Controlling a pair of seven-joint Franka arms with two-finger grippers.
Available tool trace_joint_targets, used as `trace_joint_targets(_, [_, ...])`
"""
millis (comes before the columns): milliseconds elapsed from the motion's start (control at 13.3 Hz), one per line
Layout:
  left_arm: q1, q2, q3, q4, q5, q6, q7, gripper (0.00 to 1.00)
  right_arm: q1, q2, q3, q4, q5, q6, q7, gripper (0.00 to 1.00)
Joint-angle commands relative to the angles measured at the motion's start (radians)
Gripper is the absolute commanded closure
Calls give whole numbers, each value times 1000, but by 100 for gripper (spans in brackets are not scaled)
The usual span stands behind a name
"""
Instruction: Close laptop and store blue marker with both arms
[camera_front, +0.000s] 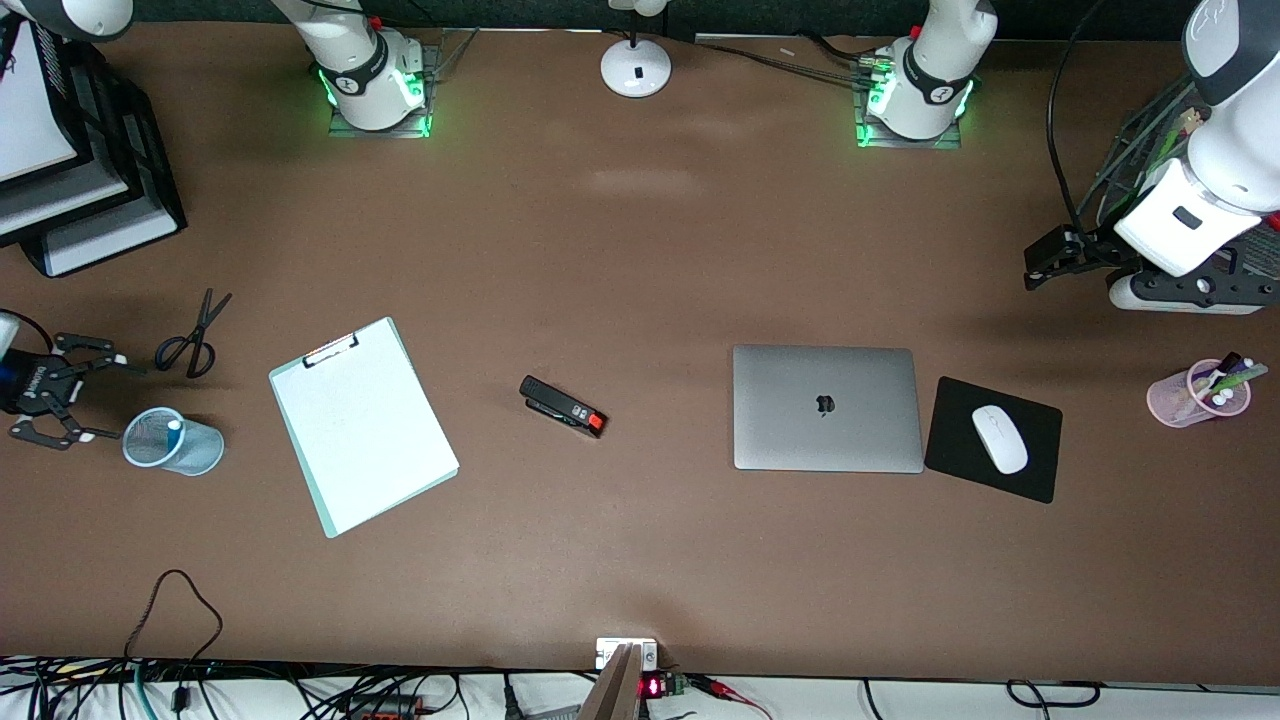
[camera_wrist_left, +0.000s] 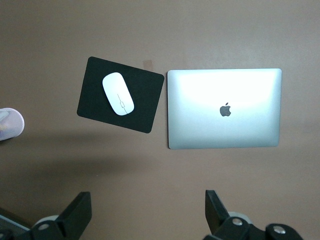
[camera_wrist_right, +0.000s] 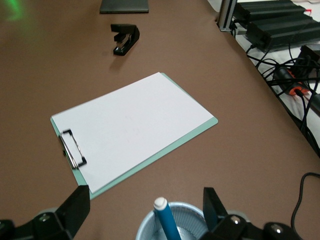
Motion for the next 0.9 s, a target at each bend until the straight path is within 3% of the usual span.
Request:
trace_joint_targets(0, [12, -4, -11, 10, -13, -3, 12, 0, 50, -135, 7, -91, -70, 4, 234, 0])
trace_joint_targets(452, [12, 3, -12, 33, -13, -23, 14, 0, 188, -293, 7, -177, -306, 7, 830, 0])
trace_joint_targets(828, [10, 3, -15, 35, -13, -24, 14, 0, 347, -413, 7, -223, -491, -7, 1469, 0])
